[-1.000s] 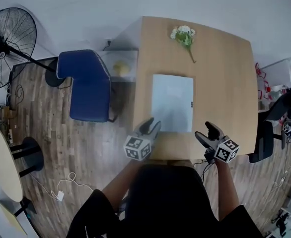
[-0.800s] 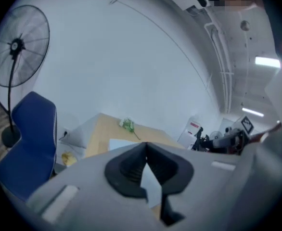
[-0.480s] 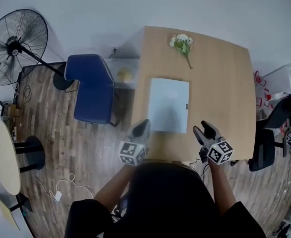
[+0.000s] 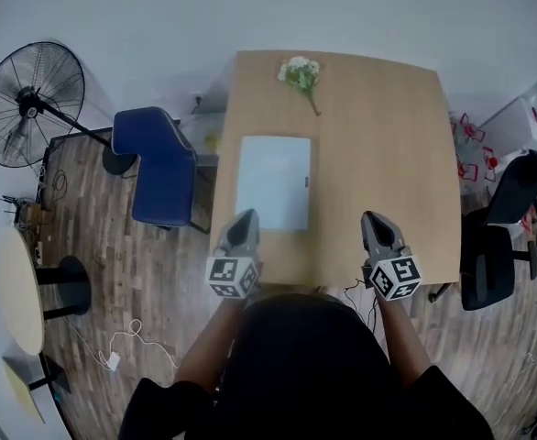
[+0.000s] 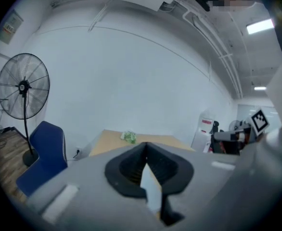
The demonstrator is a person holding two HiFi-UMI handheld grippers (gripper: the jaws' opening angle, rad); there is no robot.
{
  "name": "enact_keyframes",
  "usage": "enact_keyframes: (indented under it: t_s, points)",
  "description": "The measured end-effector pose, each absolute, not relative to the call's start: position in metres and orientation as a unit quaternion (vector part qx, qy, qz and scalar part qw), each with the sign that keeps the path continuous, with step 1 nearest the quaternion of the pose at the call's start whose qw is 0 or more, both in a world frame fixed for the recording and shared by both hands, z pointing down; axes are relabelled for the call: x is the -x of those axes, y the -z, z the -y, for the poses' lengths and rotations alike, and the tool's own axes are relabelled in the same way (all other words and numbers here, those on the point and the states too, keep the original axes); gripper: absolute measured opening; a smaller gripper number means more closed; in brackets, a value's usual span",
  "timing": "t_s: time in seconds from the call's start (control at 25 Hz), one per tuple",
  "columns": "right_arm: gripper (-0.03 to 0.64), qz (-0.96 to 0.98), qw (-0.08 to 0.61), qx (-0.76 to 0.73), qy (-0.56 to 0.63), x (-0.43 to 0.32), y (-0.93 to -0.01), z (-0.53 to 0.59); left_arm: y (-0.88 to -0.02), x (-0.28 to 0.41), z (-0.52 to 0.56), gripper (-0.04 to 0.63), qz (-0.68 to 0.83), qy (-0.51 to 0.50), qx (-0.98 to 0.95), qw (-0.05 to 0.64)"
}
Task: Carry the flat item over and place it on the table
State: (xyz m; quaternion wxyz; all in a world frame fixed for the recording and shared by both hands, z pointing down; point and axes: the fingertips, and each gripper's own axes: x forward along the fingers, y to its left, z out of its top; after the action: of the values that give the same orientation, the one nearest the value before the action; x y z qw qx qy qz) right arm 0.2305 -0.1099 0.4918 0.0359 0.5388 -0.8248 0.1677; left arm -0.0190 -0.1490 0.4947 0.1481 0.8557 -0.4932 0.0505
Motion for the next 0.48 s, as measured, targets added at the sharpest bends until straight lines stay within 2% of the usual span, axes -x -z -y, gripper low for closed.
enact_keyframes:
  t_s: [0.16,0.48]
  points:
    - [0.000,0.829,0.064,-0.545,-0.107,-0.262,-0.483,0.091,-0.491,-0.008,0.134,-0.002,0.499,-0.050,-0.854,0.138]
    - [0.000,0.831,0.065,-0.544,-0.099,-0.303,-0.483,0.075,-0.480,-0.046,0.109,-0.001,0.523,-0.030,-0.843,0.121]
